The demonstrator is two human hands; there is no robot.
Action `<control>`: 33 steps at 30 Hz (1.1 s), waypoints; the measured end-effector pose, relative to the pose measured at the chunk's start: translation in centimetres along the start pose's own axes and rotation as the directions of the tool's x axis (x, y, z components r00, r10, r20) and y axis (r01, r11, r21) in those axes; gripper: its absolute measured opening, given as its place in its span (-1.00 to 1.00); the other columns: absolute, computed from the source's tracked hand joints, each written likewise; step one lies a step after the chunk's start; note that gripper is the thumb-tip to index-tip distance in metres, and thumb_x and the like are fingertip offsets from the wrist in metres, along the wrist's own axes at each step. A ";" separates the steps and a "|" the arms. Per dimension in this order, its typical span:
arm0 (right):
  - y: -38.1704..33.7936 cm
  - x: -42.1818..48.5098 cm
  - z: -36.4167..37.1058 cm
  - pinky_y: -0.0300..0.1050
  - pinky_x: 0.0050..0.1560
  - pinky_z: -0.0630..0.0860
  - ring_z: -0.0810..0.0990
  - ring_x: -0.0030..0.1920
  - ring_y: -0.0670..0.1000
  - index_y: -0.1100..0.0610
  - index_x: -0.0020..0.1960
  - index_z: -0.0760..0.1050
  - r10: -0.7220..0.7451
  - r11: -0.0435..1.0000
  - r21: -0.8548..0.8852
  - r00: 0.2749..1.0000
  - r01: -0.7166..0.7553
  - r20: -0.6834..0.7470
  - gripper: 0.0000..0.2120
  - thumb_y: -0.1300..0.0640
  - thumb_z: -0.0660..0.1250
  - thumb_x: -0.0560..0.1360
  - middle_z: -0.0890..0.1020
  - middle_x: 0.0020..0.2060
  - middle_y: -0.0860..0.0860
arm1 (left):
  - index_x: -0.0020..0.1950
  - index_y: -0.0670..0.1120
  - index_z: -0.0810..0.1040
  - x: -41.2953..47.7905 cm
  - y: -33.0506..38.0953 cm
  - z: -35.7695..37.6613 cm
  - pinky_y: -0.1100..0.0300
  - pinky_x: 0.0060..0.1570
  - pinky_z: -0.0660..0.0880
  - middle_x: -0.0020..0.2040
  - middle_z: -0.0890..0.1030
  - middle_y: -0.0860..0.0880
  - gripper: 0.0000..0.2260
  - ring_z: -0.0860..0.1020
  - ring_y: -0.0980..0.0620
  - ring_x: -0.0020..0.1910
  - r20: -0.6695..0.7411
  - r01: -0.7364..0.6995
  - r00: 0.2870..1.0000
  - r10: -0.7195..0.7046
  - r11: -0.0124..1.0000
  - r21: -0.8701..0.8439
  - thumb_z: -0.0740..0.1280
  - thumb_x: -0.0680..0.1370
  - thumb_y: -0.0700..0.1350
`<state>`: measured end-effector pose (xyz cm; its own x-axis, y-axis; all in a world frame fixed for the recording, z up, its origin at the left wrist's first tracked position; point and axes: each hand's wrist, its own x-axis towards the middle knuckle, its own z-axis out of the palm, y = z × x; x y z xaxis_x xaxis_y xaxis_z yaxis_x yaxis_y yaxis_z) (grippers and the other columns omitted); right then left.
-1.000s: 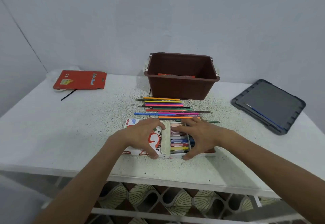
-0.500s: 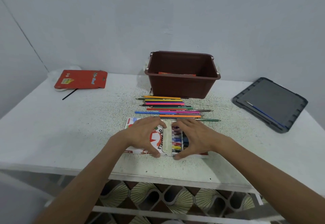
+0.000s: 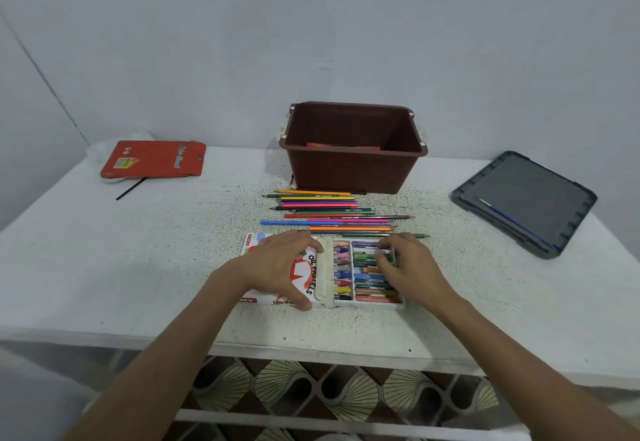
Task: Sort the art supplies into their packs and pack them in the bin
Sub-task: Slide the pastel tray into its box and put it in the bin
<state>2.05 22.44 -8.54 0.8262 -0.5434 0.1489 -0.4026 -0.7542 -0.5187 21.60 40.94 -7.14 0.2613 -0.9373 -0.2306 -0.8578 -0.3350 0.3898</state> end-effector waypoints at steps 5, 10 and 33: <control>-1.6 -0.1 1.5 -0.21 -0.02 0.40 0.48 -0.02 -0.08 0.15 0.13 0.58 0.013 0.995 0.104 0.999 -0.009 -0.038 -0.81 0.13 0.31 0.56 0.59 0.06 0.02 | 0.41 0.17 0.24 -0.2 0.5 -0.3 0.04 0.39 0.18 0.45 0.27 0.10 -0.18 0.23 0.05 0.42 0.008 -0.003 1.000 0.003 1.000 0.005 0.56 0.27 0.24; -4.2 -0.8 3.4 0.02 -0.01 0.60 0.60 -0.09 0.01 0.14 0.17 0.56 0.046 0.950 0.309 0.998 -0.034 -0.031 -0.79 0.23 0.28 0.56 0.61 -0.04 0.00 | 0.44 0.15 0.23 -0.6 1.4 -0.4 0.00 0.42 0.12 0.50 0.22 0.06 -0.17 0.17 0.02 0.47 0.021 0.005 1.000 -0.006 0.999 0.034 0.57 0.29 0.21; -6.3 -0.5 4.6 -0.25 -0.06 0.57 0.58 -0.03 -0.17 0.03 0.19 0.47 0.242 0.782 0.580 0.969 -0.229 0.056 -0.69 0.33 0.16 0.56 0.59 -0.06 -0.18 | 0.45 0.16 0.23 -1.1 1.8 -0.2 0.05 0.44 0.06 0.52 0.20 0.08 -0.19 0.12 0.04 0.50 -0.001 0.010 1.000 -0.010 0.999 0.037 0.54 0.30 0.23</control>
<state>5.98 29.20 -9.23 0.7248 -0.6883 -0.0288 -0.2753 -0.2511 -0.9280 19.83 41.32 -5.97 0.2702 -0.9340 -0.2336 -0.8710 -0.3405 0.3541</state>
